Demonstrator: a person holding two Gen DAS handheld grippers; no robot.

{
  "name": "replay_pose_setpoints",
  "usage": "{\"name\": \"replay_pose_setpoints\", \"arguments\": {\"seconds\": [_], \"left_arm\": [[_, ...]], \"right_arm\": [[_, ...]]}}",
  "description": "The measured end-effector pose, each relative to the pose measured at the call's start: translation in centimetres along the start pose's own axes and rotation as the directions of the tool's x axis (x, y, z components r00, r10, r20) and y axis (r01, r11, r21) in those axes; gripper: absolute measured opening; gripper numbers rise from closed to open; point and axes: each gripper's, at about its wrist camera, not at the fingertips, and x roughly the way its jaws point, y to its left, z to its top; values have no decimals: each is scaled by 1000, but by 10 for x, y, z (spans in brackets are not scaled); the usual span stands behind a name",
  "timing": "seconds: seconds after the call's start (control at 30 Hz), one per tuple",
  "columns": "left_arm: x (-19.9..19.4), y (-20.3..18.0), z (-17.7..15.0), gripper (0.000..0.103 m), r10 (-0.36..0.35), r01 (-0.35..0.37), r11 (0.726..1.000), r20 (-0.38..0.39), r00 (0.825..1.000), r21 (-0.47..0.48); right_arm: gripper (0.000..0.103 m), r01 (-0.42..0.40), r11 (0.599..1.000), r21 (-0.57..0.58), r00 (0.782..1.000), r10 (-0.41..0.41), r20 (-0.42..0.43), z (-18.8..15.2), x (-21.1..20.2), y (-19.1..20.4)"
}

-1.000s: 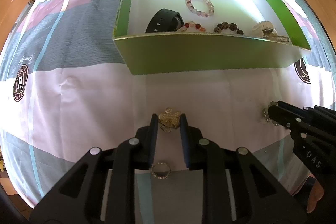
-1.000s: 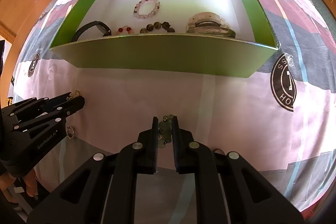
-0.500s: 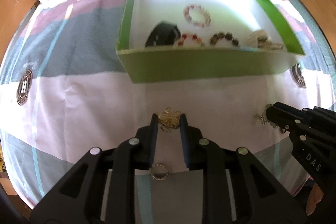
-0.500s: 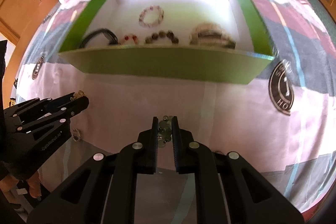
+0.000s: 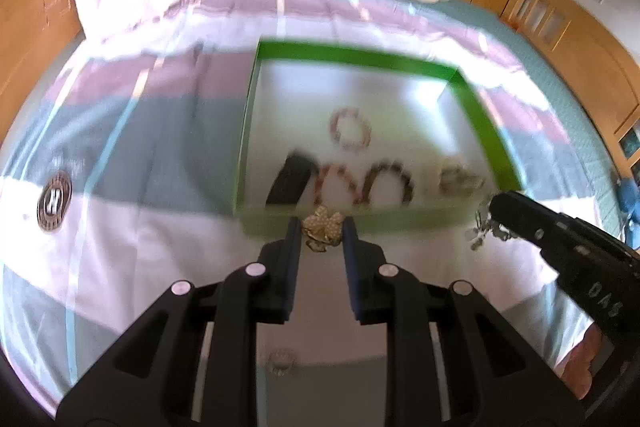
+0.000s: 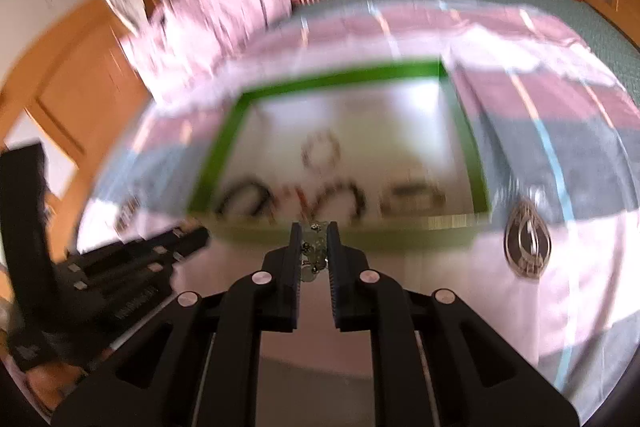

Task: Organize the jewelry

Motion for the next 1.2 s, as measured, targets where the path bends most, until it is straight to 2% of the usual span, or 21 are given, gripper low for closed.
{"name": "replay_pose_setpoints", "arguments": {"seconds": [0.07, 0.2, 0.3, 0.4, 0.53, 0.57, 0.63, 0.7, 0.83, 0.9, 1.0, 1.03, 1.1, 1.13, 1.2], "left_arm": [[-1, -2, 5, 21, 3, -3, 1000, 42, 999, 21], [12, 7, 19, 21, -37, 38, 999, 42, 998, -14], [17, 15, 31, 21, -70, 72, 997, 66, 995, -37], [25, 23, 35, 21, -82, 85, 994, 44, 996, -64], [38, 22, 30, 21, -105, 104, 992, -13, 994, -67], [41, 21, 29, 23, -110, 108, 992, -19, 994, -68], [42, 20, 27, 34, -121, 120, 990, -17, 992, -68], [41, 18, 26, 38, -104, 103, 993, -12, 994, -50], [32, 13, 22, 38, -52, 52, 999, -33, 998, -4], [21, 13, 15, 41, -36, 37, 999, -51, 998, 24], [4, 13, -11, 47, 59, -50, 995, -97, 994, 83], [3, 17, -25, 47, 87, -77, 994, -141, 986, 77], [7, 22, -43, 48, 68, -58, 997, -195, 978, 57], [12, 24, -56, 48, 60, -50, 998, -239, 969, 50], [22, 27, -77, 48, 74, -64, 997, -296, 952, 41]], "right_arm": [[12, -4, 1000, 11, 998, 4, 56, 9, -5, -1], [12, 10, 999, 34, 998, -12, 67, 21, 9, -12], [12, 36, 997, 62, 999, -39, 35, 22, 27, -22], [12, 22, 994, 107, 1000, -21, -13, 22, 43, -32], [12, 32, 994, 104, 998, -26, -58, 17, 54, -31], [14, 36, 994, 101, 997, -29, -66, 16, 55, -30], [30, 42, 994, 104, 997, -35, -69, 15, 55, -30], [37, 37, 993, 112, 998, -31, -56, 15, 50, -30], [37, 7, 993, 115, 998, 0, -58, 16, 30, -29], [37, 18, 995, 96, 997, -10, -82, 14, 19, -28], [37, 88, 996, 8, 981, -86, -174, -3, 7, -24], [37, 107, 994, -9, 973, -107, -203, -9, 6, -24], [37, 129, 992, -14, 954, -128, -272, -25, 9, -32], [38, 131, 991, -9, 946, -128, -299, -31, 11, -38], [46, 155, 988, -1, 925, -146, -351, -44, 18, -51]]}}
